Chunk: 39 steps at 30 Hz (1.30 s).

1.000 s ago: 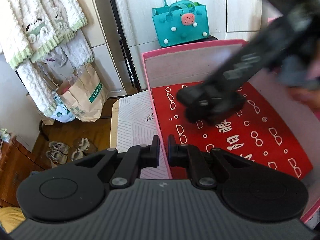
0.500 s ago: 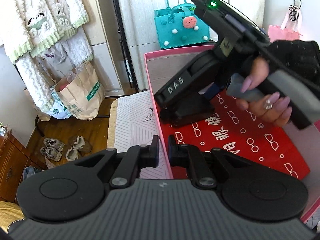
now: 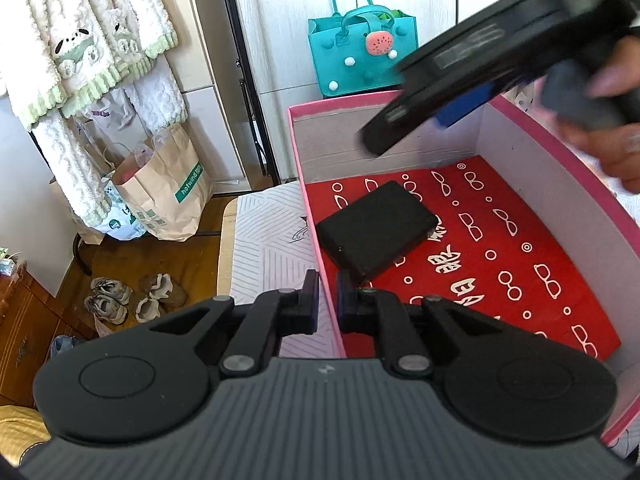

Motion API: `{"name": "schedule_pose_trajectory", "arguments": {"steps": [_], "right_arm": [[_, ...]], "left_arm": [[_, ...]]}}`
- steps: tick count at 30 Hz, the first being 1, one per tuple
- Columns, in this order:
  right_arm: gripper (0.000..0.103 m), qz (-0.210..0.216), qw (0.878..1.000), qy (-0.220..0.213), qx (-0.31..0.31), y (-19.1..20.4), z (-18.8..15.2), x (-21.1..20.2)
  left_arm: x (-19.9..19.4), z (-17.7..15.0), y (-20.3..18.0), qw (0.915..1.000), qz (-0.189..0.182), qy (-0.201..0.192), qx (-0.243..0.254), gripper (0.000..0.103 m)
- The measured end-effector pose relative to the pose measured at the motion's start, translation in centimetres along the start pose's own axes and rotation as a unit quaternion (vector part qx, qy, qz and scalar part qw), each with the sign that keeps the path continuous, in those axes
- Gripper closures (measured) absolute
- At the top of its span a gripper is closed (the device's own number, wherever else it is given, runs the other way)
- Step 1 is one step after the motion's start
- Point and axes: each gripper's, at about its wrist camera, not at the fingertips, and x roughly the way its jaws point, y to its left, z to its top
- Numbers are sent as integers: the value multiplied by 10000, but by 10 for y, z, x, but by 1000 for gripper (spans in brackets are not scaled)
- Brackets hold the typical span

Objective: Organize rigid objects
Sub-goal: 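Carry the black power bank into the pink box and release it, then move the right gripper back and grasp the black phone battery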

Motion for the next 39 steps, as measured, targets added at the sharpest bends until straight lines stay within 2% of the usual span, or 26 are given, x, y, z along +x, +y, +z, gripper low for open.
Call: {"name": "schedule_pose_trajectory", "arguments": {"steps": [7, 16, 19, 22, 25, 28, 31, 33, 39], "right_arm": [[6, -58, 9985, -437, -319, 0, -44, -76], [27, -516, 9969, -491, -346, -23, -123, -130], [29, -222, 9956, -278, -868, -27, -154, -129], [29, -301, 9922, 50, -1205, -26, -178, -118], [29, -341, 9933, 299, -1067, -34, -193, -106], [29, -391, 9964, 419, -622, -49, -206, -95], [29, -545, 9976, 284, -330, -54, -217, -89], [29, -555, 9976, 134, -385, -52, -226, -85], [29, -1025, 9934, -299, -410, -43, -238, -72]], "left_arm": [[-1, -1, 1, 10000, -3, 2, -47, 95], [-1, 1, -1, 10000, 67, 31, -58, 95], [-1, 0, -1, 10000, 79, 32, -39, 95], [-1, 0, -2, 10000, 87, 28, -25, 95], [-1, 1, -1, 9999, 87, 34, -73, 95], [-2, 1, -1, 9999, 111, 30, -92, 94], [-2, 0, -2, 9999, 128, 7, -66, 94], [-3, 0, -3, 9999, 150, -42, -8, 94], [-4, -2, -2, 9999, 150, -60, 16, 94]]}}
